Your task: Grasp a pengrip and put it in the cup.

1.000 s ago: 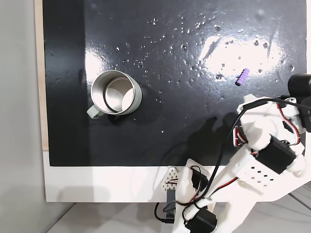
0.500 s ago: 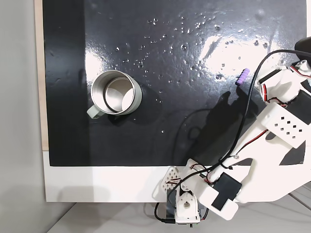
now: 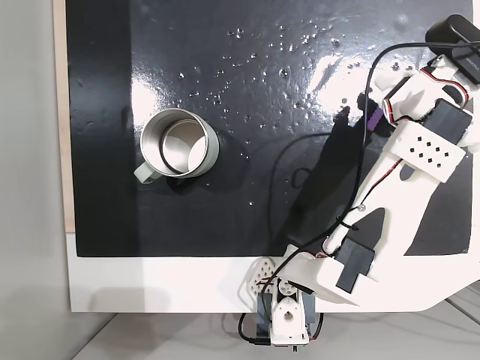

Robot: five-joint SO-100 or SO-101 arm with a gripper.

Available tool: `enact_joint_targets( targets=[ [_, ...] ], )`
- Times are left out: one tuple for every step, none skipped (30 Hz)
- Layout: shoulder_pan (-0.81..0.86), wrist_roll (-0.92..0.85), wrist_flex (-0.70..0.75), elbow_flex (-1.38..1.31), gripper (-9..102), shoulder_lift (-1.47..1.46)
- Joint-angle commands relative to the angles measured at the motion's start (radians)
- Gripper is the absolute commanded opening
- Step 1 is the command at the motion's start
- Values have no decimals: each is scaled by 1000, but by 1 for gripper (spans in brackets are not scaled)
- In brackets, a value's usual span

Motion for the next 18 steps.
enact_joint_targets(
  targets=[
    [-21, -35, -60, 54, 30, 15],
    [-23, -46, -64, 78, 30, 15],
    [-23, -57, -72, 109, 30, 21],
    [-23, -67, -81, 143, 30, 29],
    [-23, -77, -95, 176, 30, 38],
    [-21, -87, -112, 210, 30, 48],
    [-18, -97, -127, 241, 30, 54],
    [-17, -107, -140, 267, 30, 58],
    [-14, -115, -150, 288, 30, 61],
    [-12, -123, -156, 305, 30, 64],
    [-9, -133, -161, 319, 30, 66],
    [-6, -144, -166, 330, 30, 66],
    [-3, -156, -172, 341, 31, 67],
    [0, -169, -181, 348, 31, 67],
    [5, -179, -193, 356, 31, 67],
    [8, -190, -206, 362, 31, 64],
    [12, -198, -216, 362, 31, 61],
    [17, -207, -222, 362, 31, 60]
  ],
)
